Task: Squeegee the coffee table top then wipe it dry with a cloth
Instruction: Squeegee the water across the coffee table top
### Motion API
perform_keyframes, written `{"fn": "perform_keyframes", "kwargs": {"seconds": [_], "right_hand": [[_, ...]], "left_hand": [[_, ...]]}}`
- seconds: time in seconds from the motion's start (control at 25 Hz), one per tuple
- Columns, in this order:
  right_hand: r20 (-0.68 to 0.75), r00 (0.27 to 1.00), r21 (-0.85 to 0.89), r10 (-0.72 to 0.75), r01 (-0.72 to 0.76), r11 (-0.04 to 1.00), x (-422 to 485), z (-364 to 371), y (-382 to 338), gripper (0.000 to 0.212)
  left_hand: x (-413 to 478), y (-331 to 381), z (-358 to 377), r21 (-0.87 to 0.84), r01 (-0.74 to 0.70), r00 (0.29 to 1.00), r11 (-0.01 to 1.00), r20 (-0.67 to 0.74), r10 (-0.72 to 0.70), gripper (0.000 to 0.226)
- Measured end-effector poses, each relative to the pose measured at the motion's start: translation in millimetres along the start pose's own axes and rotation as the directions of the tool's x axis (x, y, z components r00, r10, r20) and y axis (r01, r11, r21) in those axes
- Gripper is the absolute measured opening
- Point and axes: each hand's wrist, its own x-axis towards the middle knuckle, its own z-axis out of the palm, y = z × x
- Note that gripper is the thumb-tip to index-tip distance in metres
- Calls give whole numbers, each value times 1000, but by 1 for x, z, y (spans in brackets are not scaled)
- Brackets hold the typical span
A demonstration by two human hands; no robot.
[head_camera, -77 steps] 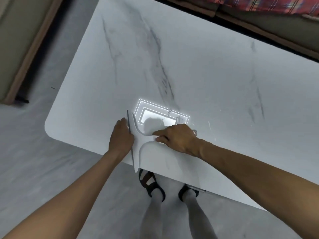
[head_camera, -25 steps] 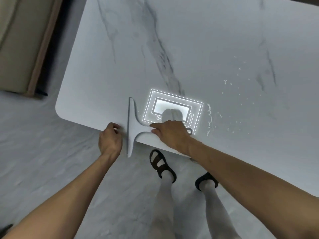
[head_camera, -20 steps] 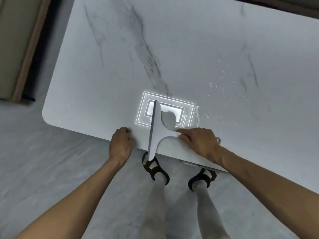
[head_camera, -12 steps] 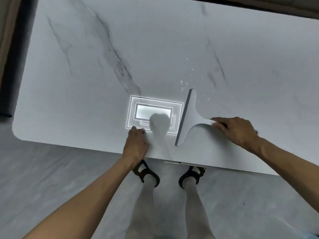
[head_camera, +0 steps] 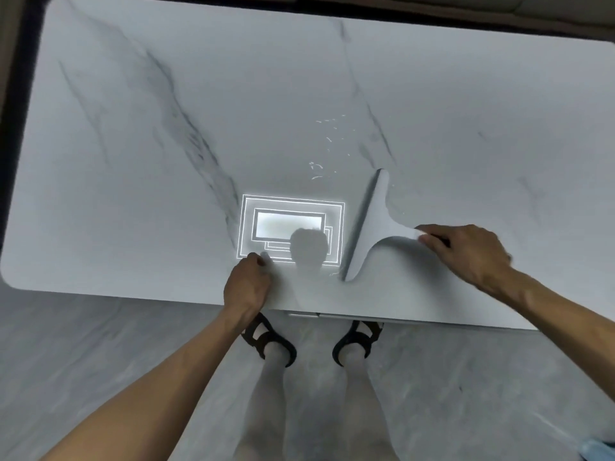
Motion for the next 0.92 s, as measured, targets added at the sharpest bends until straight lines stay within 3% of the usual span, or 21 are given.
{"fn": "perform_keyframes", "kwargs": {"seconds": [0.08,0.2,0.36,0.48,0.64,0.76,0.84,0.92], "right_hand": [[73,984,-27,-160,162,986,-5,15,-38,38],[197,877,-16,-437,449,893,-11,63,-105,39],[297,780,2,-551,577,817,-10,110,-153,36],[263,792,-21,-551,575,818,-4,111,-120,36],[262,858,-62,-443,473,879,-1,80,-25,36],[232,920,-114,-315,347,931,2,49,49,35],[194,953,-159,-232,264,951,6,28,89,35],[139,971,-211,-193,219,953,6,2,122,35]], "left_hand": [[-2,-5,-2,-64,70,997,996,-30,-72,31],[-8,-18,-2,-153,153,986,976,-36,-160,38],[-14,-21,6,-189,158,985,969,-40,-169,32],[-16,-12,19,-147,108,992,983,-56,-117,19],[-30,23,37,-10,-41,999,999,-3,41,61],[-31,56,57,63,-157,987,986,28,156,67],[-30,73,68,82,-149,986,985,89,141,68],[-28,92,74,54,-54,988,997,150,45,73]]}}
